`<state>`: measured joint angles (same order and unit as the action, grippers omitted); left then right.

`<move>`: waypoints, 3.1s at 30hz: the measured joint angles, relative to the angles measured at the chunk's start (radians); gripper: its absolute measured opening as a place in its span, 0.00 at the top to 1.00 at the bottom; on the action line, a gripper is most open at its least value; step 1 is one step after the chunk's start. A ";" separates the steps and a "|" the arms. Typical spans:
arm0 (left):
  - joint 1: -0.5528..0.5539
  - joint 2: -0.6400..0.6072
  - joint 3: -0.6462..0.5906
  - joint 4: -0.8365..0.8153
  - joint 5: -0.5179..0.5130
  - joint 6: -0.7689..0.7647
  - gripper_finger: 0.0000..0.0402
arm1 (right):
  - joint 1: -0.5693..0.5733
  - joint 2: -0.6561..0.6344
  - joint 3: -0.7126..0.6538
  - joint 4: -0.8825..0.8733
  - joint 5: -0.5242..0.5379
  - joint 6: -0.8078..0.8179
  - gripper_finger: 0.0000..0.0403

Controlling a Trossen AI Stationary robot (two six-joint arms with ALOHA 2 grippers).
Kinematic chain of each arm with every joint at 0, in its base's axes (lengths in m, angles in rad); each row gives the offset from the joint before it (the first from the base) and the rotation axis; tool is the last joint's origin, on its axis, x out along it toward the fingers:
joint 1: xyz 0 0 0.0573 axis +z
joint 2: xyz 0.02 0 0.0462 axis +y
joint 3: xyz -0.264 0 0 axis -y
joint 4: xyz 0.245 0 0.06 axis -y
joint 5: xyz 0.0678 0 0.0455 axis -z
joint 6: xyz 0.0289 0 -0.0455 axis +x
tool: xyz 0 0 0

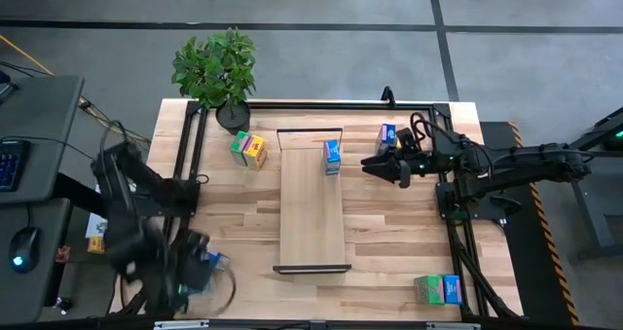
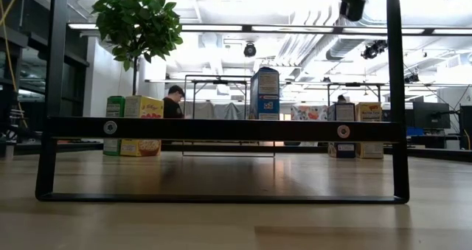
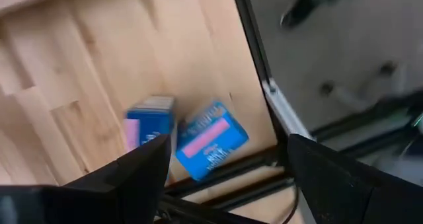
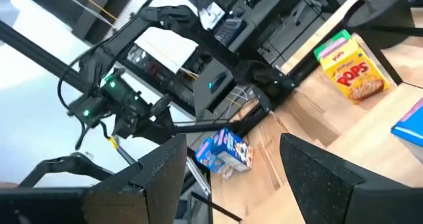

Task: Stack cereal on shelf
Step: Put the left light blue cereal box on the shelf aligned with the other light blue cereal box

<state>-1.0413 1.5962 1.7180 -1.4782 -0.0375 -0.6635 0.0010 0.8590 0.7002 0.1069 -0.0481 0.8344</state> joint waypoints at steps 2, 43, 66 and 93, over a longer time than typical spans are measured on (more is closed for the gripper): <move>-0.051 0.049 -0.001 -0.003 -0.001 0.032 0.26 | 0.000 0.000 0.000 -0.015 -0.002 -0.005 0.41; -0.142 0.073 -0.411 0.206 -0.121 0.381 0.27 | 0.000 0.000 0.000 -0.025 0.022 -0.031 0.41; -0.135 0.074 -0.311 0.193 -0.119 0.388 0.64 | 0.000 0.000 0.000 -0.047 0.022 -0.031 0.41; 0.739 0.069 0.425 -0.030 -0.329 0.171 0.64 | 0.000 0.000 0.000 -0.059 0.026 -0.027 0.41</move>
<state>-0.3023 1.6650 2.1433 -1.5078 -0.3664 -0.4927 0.0010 0.8589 0.7002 0.0481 -0.0223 0.8070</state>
